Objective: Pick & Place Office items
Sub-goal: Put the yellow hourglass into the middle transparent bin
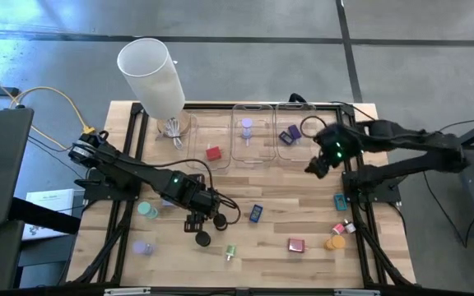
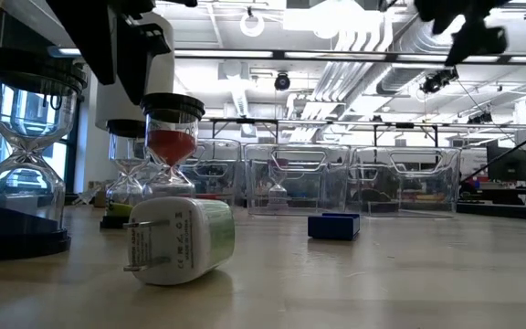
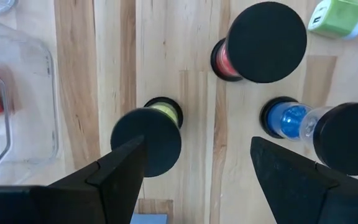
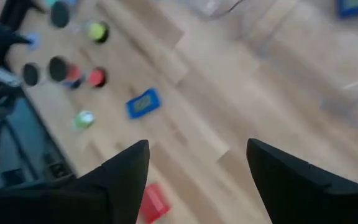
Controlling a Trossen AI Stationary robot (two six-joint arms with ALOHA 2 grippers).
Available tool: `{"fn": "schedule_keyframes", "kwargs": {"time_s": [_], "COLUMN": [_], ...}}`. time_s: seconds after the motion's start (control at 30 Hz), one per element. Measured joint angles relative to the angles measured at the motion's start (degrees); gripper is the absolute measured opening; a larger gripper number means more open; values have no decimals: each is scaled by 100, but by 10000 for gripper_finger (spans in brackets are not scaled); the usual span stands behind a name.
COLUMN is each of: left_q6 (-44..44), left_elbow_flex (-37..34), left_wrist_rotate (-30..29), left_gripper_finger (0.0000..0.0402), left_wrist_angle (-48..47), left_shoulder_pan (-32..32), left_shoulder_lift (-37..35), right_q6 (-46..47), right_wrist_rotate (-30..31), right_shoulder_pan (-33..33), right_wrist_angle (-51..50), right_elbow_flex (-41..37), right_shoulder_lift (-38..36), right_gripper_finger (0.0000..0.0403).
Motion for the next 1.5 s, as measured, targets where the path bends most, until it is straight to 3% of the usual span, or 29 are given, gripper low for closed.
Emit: {"fn": "schedule_keyframes", "kwargs": {"time_s": [0.2,0.53,0.77,1.1,1.5], "left_q6": [0,458,812,1073,1158], "left_elbow_flex": [0,-2,-1,-2,1], "left_wrist_rotate": [-16,-15,-15,-13,-13], "left_gripper_finger": [280,280,280,280,280], "left_wrist_angle": [22,518,614,737,879], "left_shoulder_pan": [-29,-31,-31,-31,-26], "left_shoulder_lift": [2,2,2,4,4], "right_q6": [1441,4593,6408,7714,7457], "right_wrist_rotate": [256,273,241,106,109], "right_shoulder_pan": [1431,3226,4426,5465,5712], "right_wrist_angle": [-206,-1025,-1011,-754,-552], "right_elbow_flex": [1,2,4,4,1], "right_shoulder_lift": [40,513,1076,1861,2471], "right_gripper_finger": [258,258,258,258,258]}}
